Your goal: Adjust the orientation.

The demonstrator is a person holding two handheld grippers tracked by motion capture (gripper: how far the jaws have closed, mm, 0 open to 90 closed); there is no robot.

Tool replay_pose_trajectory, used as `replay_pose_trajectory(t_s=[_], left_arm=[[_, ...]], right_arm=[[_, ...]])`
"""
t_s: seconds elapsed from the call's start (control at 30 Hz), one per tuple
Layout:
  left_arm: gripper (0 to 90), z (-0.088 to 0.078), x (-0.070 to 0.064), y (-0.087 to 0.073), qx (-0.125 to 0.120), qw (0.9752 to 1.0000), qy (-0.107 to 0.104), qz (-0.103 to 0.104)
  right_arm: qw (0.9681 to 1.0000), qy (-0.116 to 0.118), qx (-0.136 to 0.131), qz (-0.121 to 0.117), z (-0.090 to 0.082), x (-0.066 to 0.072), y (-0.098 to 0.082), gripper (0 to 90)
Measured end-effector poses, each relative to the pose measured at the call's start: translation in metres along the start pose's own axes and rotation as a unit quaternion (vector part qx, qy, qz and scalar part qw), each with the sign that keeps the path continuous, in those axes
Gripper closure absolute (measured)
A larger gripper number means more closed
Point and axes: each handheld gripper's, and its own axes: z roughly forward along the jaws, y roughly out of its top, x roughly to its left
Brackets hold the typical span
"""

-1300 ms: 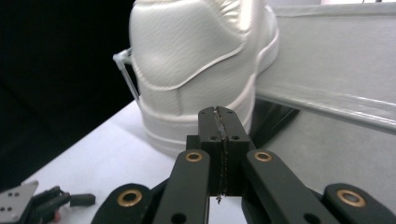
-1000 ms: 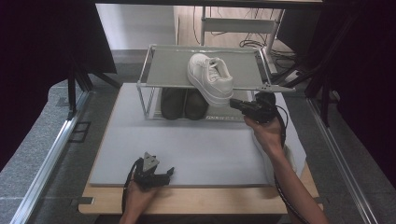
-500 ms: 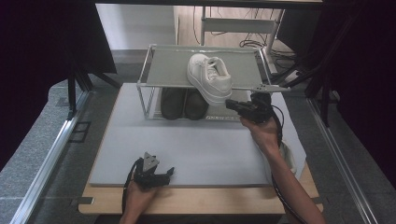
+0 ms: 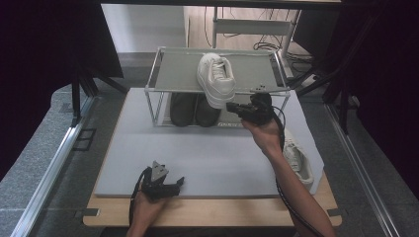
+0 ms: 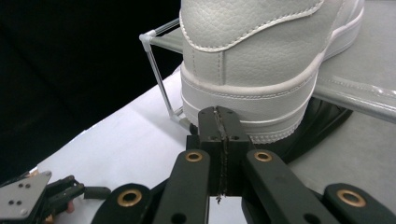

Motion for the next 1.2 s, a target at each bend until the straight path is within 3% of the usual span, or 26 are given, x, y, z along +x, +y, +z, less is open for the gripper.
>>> replay_pose_trajectory(t_s=[0.5, 0.77, 1.2], left_arm=[[14.4, 0.0, 0.0, 0.0, 0.0, 1.0, 0.0, 0.0], [14.5, 0.0, 0.0, 0.0, 0.0, 1.0, -0.001, 0.0], [14.5, 0.0, 0.0, 0.0, -0.002, 1.0, 0.0, 0.0]], right_arm=[[1.0, -0.004, 0.003, -0.002, 0.026, -0.004, 0.011, 90.0], [0.9997, -0.017, 0.012, -0.012, 0.043, 0.0, 0.019, 90.0], [0.9995, -0.017, 0.021, -0.018, 0.071, 0.007, 0.03, 90.0]])
